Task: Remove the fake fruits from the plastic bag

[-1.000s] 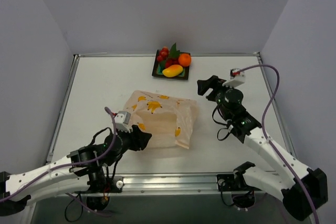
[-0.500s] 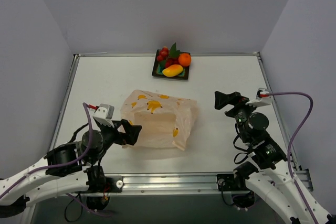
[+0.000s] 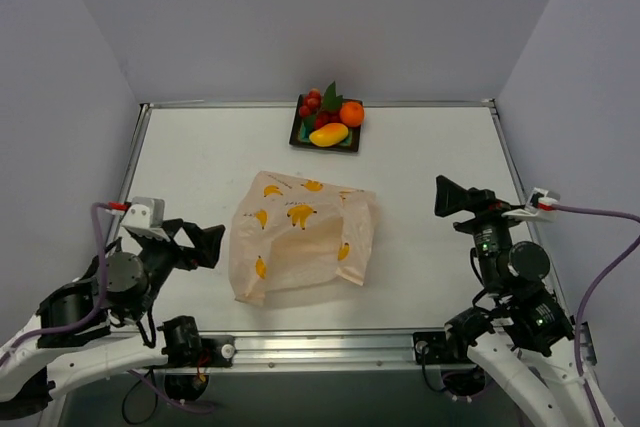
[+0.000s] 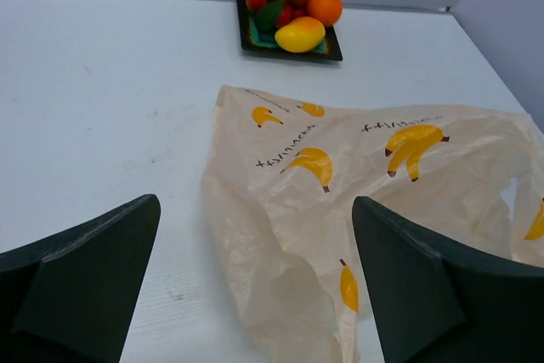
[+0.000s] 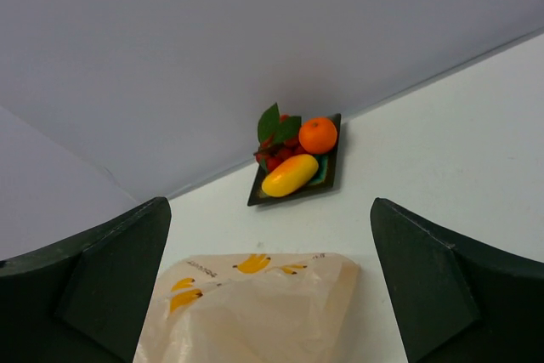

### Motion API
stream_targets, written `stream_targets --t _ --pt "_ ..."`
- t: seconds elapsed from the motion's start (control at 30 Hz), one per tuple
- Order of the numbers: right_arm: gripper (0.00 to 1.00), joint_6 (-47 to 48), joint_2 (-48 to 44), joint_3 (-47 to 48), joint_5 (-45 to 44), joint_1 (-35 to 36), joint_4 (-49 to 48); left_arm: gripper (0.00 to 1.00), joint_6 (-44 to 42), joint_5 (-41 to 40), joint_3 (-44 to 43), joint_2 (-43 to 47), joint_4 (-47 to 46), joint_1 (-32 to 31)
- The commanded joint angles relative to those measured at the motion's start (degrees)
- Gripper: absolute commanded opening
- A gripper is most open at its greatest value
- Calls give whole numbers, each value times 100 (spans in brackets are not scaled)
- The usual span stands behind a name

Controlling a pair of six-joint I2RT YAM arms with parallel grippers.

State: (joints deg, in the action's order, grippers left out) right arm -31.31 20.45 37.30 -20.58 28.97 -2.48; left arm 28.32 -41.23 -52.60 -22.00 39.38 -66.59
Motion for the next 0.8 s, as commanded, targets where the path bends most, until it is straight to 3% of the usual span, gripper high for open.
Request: stream_targets --t 0.0,0.27,0.53,0.77 --pt "100 55 -278 479 -297 21 -226 94 -475 -728 -461 345 334 -30" --pt "100 319 -296 287 -464 21 -982 94 -1170 -1045 -436 811 -96 -30" --pt "100 336 354 295 -474 21 -1061 94 -1179 -1080 -260 803 -88 -30" --pt "100 512 267 410 -517 21 -1062 94 -1197 -1045 -286 776 -149 -21"
